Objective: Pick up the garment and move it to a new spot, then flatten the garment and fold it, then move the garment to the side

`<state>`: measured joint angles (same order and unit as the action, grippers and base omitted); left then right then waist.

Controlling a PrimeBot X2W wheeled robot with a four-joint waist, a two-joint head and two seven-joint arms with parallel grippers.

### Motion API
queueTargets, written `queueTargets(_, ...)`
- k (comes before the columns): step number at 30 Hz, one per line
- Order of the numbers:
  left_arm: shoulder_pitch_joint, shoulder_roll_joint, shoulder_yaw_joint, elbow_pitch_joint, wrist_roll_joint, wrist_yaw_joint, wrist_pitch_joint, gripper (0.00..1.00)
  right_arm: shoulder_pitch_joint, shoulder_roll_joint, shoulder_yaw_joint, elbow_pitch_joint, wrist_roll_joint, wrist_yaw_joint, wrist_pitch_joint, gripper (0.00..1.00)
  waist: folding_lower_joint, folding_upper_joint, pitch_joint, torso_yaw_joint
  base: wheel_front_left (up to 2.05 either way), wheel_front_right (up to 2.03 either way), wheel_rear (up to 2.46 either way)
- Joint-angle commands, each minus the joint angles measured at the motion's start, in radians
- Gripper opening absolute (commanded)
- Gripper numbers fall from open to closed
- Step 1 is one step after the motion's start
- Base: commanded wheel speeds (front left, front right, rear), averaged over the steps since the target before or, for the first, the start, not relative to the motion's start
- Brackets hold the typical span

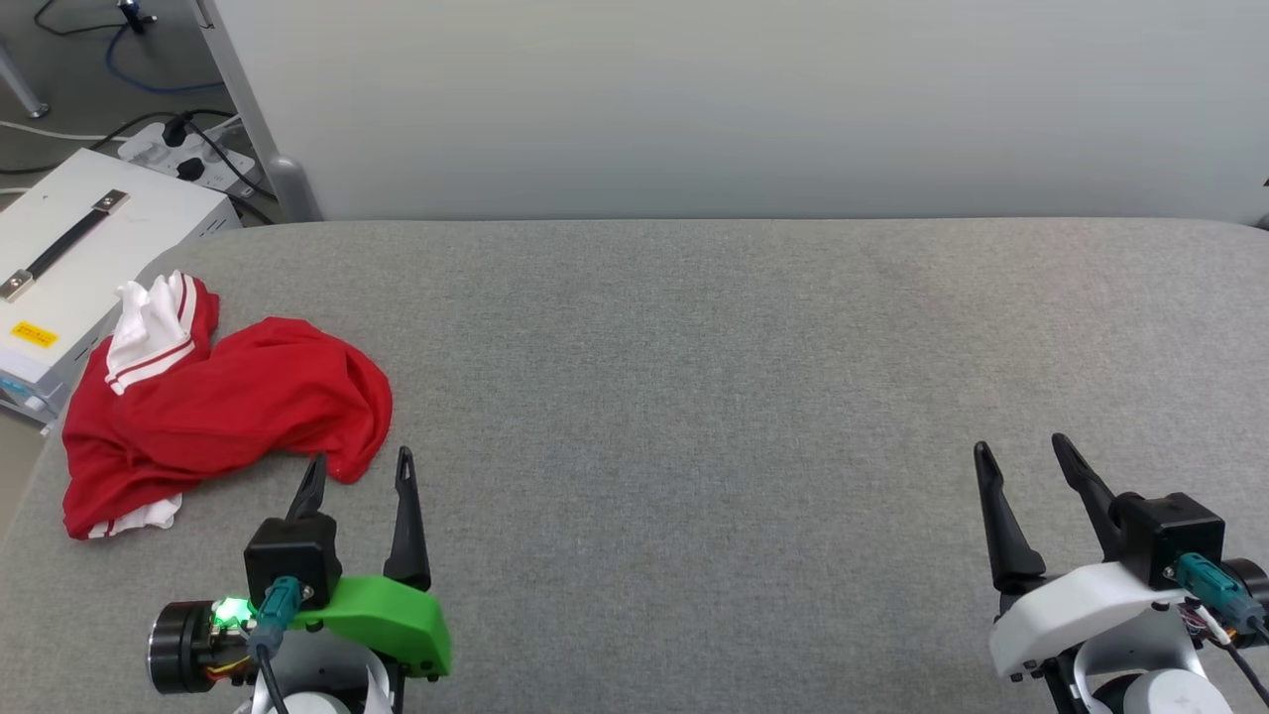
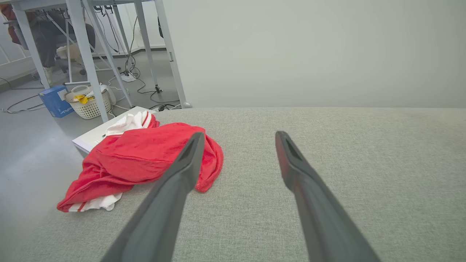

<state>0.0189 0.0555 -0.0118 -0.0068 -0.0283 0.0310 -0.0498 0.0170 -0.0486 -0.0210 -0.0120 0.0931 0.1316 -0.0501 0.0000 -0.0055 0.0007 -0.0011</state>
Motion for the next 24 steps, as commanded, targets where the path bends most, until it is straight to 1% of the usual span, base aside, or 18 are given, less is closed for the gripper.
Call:
queueTargets(1, -0.003, -0.001, -0.002, -0.001, -0.009, 0.006, -0.010, 1.00, -0.005, -0.001, -0.003, -0.011, 0.012, 0.000, -0.013, 1.00, 0.0000, 0.0012, -0.001, 0.000, 0.00, 0.00, 0.00)
queueTargets(24, 0.000, -0.002, -0.010, 0.007, -0.047, 0.008, -0.058, 1.00, 0.010, -0.001, -0.005, -0.020, 0.085, 0.000, -0.059, 1.00, 0.0000, 0.0022, 0.000, -0.001, 0.00, 0.00, 0.00)
